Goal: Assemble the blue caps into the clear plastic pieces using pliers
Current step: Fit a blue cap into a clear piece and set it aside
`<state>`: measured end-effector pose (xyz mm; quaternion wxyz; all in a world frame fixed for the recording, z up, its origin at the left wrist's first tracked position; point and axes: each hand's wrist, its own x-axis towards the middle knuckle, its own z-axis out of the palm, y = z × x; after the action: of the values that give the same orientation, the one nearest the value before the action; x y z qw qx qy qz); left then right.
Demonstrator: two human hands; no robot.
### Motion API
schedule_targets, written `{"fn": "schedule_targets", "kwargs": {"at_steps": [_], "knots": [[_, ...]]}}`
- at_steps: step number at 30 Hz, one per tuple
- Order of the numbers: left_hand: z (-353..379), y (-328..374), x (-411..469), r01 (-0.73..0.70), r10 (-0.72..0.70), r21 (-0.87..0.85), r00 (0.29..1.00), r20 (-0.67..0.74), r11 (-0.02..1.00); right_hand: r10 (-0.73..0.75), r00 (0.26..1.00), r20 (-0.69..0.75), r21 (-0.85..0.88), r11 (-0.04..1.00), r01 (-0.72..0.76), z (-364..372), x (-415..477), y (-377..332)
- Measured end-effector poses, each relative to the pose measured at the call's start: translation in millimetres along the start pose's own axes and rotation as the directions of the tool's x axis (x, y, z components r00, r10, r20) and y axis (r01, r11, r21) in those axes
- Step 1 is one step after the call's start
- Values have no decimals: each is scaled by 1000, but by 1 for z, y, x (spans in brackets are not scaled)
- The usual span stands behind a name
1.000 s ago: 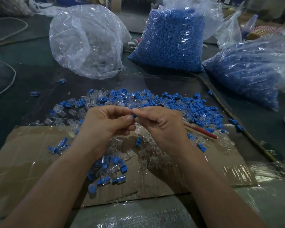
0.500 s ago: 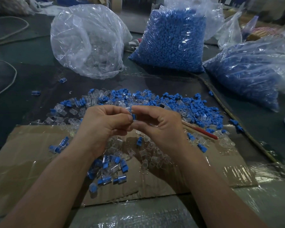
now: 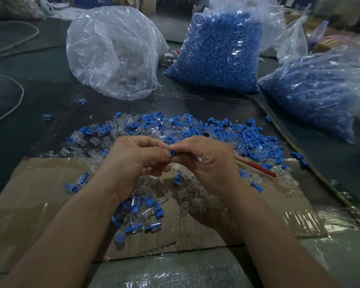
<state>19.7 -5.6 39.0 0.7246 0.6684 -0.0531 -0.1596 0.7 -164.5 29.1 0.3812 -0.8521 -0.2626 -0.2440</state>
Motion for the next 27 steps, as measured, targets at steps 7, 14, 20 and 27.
{"fn": "schedule_targets", "kwargs": {"at_steps": [7, 14, 20, 27], "knots": [[0, 1, 0, 13, -13, -10, 1000, 8, 1000, -63, 998, 20, -65, 996, 64, -2, 1, -1], [1, 0, 0, 18, -18, -18, 1000, -8, 1000, -53, 998, 16, -54, 997, 54, -2, 0, 0], [0, 0, 1, 4, -4, -24, 1000, 0, 1000, 88, 992, 87, -83, 993, -81, -9, 2, -5], [0, -2, 3, -9, 6, -73, 999, -35, 997, 745, 662, 79, -455, 618, -641, -65, -2, 33]]}}
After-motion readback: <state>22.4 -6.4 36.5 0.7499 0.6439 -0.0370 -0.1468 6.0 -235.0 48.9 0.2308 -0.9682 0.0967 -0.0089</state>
